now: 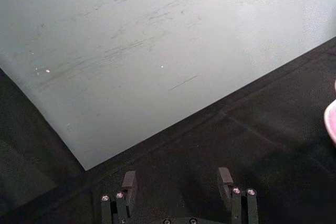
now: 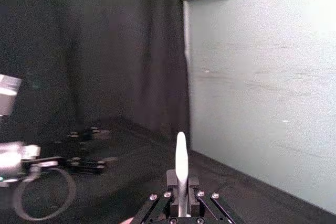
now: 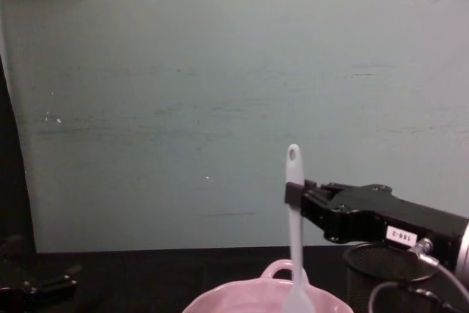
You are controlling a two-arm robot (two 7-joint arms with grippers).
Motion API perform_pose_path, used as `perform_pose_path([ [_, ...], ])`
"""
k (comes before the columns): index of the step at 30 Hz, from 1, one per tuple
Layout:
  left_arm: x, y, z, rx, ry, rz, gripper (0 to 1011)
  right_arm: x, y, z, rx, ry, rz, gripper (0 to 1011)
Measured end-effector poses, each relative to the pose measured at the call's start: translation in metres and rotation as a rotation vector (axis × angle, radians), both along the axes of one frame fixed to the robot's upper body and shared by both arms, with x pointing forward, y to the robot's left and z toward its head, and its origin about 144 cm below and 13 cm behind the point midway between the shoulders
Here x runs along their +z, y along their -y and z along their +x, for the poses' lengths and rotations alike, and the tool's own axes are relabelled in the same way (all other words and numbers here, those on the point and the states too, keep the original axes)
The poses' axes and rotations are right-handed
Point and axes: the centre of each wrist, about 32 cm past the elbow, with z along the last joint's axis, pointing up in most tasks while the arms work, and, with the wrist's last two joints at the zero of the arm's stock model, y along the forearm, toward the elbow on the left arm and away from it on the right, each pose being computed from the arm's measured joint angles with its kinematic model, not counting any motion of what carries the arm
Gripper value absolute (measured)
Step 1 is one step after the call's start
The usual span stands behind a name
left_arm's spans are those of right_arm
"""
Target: Use the one hand to pick up the spoon and stir the clear water in the bowl.
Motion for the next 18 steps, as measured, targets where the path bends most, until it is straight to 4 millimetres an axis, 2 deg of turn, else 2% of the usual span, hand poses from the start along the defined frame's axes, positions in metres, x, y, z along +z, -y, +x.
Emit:
perform_pose_path([
  [4,0.000,0.000,0.000,0.000,0.000,0.000,1011,-0.002,-0.009,-0.008,0.055,-0.030,0.026,109],
  [9,0.000,0.000,0.000,0.000,0.000,0.000,1011,-0.004,-0.025,-0.006,0.099,-0.042,0.040,109],
  [15,0.000,0.000,0.000,0.000,0.000,0.000,1011,-0.012,-0.045,0.010,0.107,-0.003,0.056,109],
  [18,0.000,0.000,0.000,0.000,0.000,0.000,1011,-0.017,-0.049,0.018,0.087,0.021,0.054,109],
])
